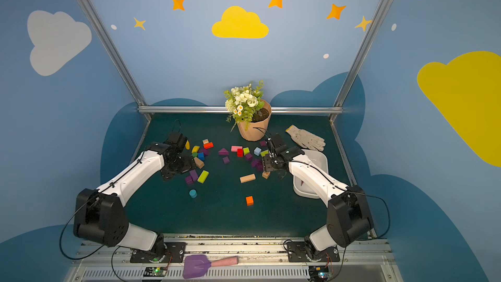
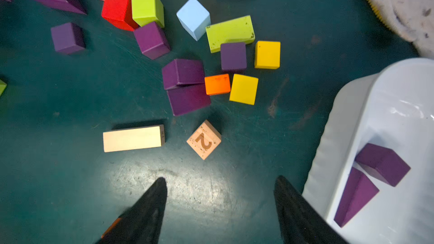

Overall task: Pick purple bricks into the storage bin
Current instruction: Adjust the building block at the center of the board.

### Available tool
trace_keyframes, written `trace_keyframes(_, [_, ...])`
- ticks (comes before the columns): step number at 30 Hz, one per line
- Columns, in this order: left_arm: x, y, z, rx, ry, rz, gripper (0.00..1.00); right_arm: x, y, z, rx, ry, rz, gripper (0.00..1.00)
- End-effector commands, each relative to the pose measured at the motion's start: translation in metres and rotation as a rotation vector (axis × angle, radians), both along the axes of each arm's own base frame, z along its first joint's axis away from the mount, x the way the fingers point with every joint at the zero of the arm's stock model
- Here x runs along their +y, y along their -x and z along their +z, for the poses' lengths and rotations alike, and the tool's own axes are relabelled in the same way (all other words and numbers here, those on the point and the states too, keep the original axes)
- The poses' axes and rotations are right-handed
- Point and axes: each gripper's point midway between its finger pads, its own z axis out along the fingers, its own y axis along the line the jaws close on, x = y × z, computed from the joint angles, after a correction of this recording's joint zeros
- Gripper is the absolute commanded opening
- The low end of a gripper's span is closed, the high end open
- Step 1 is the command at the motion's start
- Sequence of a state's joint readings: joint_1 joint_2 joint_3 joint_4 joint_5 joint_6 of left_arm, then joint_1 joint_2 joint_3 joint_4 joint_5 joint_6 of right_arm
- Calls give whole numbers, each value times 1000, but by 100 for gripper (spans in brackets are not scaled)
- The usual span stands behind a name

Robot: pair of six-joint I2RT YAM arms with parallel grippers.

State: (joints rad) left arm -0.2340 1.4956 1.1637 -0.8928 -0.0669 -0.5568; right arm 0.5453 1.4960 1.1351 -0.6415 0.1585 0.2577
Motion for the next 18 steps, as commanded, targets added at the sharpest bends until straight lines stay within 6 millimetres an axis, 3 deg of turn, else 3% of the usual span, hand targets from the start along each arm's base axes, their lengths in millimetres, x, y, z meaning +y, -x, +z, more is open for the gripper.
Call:
trace_keyframes(1, [-17,-16,14,-51,15,-94,100,5,1,8,12,-11,7,71])
trace_keyframes(7, [-71,-36,36,-137,-60,-356,100,6,-1,3,49,-21,-49,67])
trace_keyframes(12, [-97,-42,48,-177,-186,-531,100,11,-5,0,76,-51,-100,66])
trace_keyframes(18, [-130,-34,44,-246,-57,-707,100,19,-7,-7,118,-70,-136,61])
